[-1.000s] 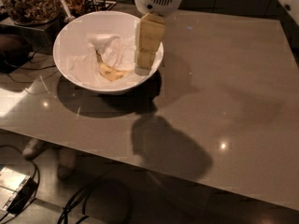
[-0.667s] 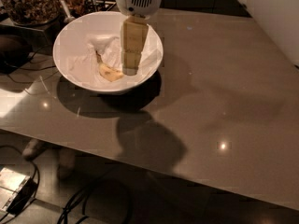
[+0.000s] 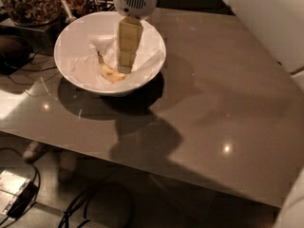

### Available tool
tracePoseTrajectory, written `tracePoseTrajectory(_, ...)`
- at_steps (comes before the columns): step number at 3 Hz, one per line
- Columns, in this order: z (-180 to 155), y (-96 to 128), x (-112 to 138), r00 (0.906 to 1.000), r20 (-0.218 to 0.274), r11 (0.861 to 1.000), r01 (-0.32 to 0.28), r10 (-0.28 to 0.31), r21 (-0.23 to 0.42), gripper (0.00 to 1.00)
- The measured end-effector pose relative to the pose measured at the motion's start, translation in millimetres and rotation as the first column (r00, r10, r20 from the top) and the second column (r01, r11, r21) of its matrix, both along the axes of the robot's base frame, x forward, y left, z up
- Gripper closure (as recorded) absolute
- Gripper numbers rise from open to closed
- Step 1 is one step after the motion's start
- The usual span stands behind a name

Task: Pick banana from white bowl

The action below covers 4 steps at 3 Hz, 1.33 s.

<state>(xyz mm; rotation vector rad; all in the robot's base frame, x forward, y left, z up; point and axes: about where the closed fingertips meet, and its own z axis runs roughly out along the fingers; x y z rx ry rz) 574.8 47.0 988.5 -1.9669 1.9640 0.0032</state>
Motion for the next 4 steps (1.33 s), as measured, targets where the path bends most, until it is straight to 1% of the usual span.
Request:
tracePoseTrajectory(1,-19.9,4.1,24.9,0.9923,-0.056,0.994,0.11,-0.11,-0.012,0.0)
tracePoseTrajectory(2,-41.9,1.2,36.8,0.9739,-0.12,0.981,0.192,-0.193,-0.023,0.1)
tracePoseTrajectory(3,-58.7,1.0,42.2,0.954,-0.166,0.968,0.247,-0.249,-0.033,0.28)
tracePoseTrajectory(4,-71.7,5.0,46.4,0.9415,-0.205,0.963,0.266,-0.268,-0.035,0.34)
